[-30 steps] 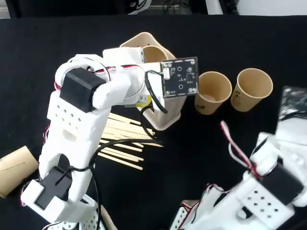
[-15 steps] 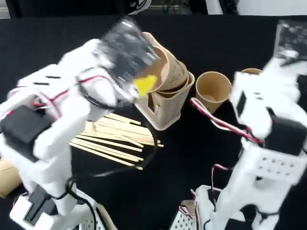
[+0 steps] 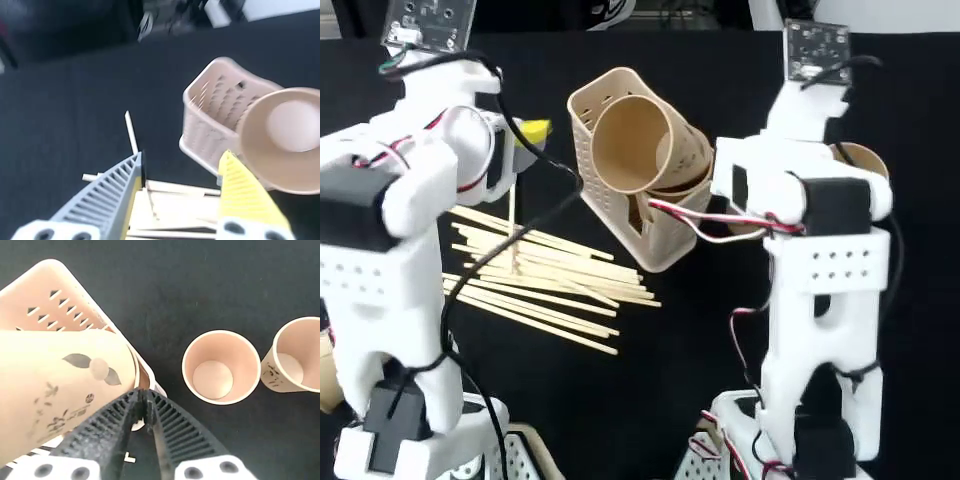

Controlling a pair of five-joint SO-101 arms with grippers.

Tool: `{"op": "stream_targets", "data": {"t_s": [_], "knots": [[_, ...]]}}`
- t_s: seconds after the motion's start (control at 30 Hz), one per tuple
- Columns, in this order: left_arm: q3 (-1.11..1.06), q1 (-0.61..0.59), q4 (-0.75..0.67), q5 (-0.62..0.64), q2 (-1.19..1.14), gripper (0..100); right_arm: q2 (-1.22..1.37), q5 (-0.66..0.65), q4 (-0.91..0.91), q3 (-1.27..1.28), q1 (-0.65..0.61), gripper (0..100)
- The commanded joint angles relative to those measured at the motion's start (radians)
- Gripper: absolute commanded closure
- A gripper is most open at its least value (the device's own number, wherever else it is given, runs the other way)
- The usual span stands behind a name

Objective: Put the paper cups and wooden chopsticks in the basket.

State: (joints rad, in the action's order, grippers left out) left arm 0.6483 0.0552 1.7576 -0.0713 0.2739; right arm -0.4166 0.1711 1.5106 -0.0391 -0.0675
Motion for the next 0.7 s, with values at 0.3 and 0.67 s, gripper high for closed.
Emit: {"op": "stream_targets", "data": {"t_s": [0.3,0.67], "knots": [[-0.139,-0.021,-0.049,0.009,0.018,75,0.015,-0.049,0.021,0.054,-0.101,98.5],[-0.171,-0.021,-0.051,0.009,0.018,75,-0.070,-0.106,0.006,-0.033,0.015,98.5]]}}
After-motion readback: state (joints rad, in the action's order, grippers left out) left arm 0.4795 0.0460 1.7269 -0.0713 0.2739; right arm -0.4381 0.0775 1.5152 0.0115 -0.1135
